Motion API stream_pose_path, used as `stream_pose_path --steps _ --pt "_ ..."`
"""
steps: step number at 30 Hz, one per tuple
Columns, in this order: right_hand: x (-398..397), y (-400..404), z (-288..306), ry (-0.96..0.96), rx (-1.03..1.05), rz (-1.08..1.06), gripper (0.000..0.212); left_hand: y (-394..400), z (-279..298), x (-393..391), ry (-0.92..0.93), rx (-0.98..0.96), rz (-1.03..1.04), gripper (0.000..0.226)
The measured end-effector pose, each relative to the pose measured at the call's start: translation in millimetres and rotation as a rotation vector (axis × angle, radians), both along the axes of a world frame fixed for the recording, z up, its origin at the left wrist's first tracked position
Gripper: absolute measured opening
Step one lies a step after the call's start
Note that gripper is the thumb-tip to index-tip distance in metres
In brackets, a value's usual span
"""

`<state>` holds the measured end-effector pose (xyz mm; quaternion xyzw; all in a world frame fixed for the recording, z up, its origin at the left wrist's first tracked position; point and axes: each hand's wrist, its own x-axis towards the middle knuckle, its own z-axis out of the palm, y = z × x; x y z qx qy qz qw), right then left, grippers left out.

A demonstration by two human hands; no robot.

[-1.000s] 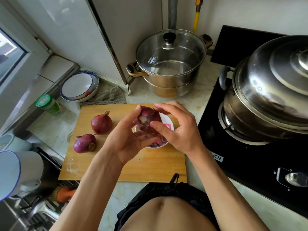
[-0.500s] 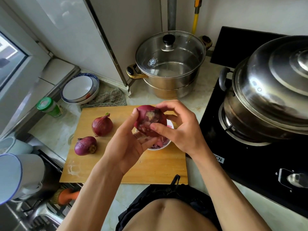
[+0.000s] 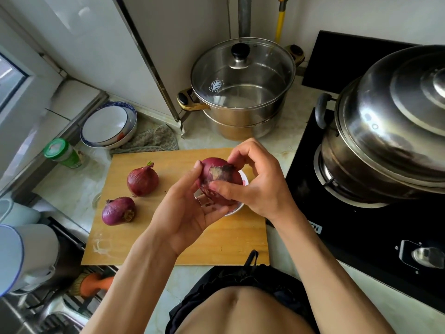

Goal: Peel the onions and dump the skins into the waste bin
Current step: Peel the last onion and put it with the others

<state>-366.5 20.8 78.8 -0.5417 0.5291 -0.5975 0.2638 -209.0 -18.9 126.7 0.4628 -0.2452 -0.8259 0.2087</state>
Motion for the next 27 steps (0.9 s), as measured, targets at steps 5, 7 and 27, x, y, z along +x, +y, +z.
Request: stream_pose_path --steps 5,7,27 --pt "5 0 -5 0.029 0.037 -0.062 0.041 -1 -4 2 -0.015 0.037 0.025 0.065" --pt "5 -1 -4 0.043 0.018 -0.068 0.041 -2 -4 2 -0.010 0.035 0.022 0.066" --pt "19 -9 -2 0.192 -0.179 -0.309 0.025 6 6 -3 -0.051 -0.138 -0.003 0.036"
